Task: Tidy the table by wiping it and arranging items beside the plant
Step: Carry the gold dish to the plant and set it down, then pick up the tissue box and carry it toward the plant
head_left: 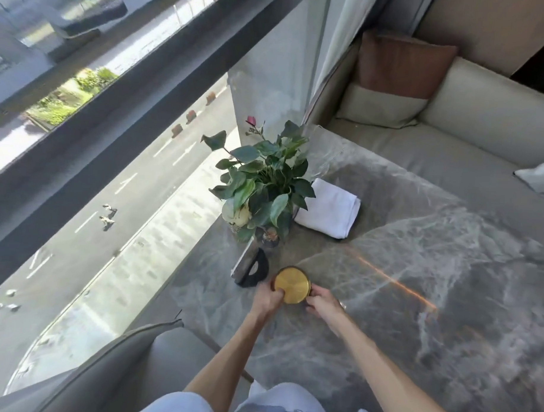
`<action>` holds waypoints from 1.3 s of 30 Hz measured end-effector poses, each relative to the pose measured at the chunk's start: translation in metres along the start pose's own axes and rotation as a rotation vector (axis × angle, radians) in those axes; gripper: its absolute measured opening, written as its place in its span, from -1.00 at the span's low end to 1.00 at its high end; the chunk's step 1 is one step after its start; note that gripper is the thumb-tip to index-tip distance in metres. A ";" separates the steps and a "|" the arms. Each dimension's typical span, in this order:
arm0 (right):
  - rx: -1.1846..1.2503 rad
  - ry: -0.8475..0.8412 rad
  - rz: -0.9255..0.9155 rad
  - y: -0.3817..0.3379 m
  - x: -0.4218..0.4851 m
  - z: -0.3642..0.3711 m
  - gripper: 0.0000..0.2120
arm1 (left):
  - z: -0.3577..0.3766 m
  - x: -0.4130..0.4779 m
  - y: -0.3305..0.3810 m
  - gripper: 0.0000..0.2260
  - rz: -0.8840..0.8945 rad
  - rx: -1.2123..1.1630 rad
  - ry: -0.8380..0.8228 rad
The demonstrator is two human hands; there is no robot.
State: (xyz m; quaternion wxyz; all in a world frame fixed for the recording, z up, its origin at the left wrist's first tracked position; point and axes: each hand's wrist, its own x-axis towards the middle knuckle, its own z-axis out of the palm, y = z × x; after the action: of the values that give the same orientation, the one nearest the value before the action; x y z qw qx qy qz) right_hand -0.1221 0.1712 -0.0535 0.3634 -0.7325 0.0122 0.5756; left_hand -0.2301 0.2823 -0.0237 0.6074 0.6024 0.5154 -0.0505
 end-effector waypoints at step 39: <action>-0.430 0.471 -0.285 0.288 -0.205 -0.287 -0.59 | 0.274 -0.184 -0.023 -0.60 0.203 0.970 -0.173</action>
State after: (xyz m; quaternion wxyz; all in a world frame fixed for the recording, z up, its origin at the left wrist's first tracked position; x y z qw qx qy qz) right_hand -0.0775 -0.2795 -0.0070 0.2646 -0.8993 -0.1285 0.3237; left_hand -0.1756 -0.0417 0.0164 0.2997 0.8560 0.3191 -0.2750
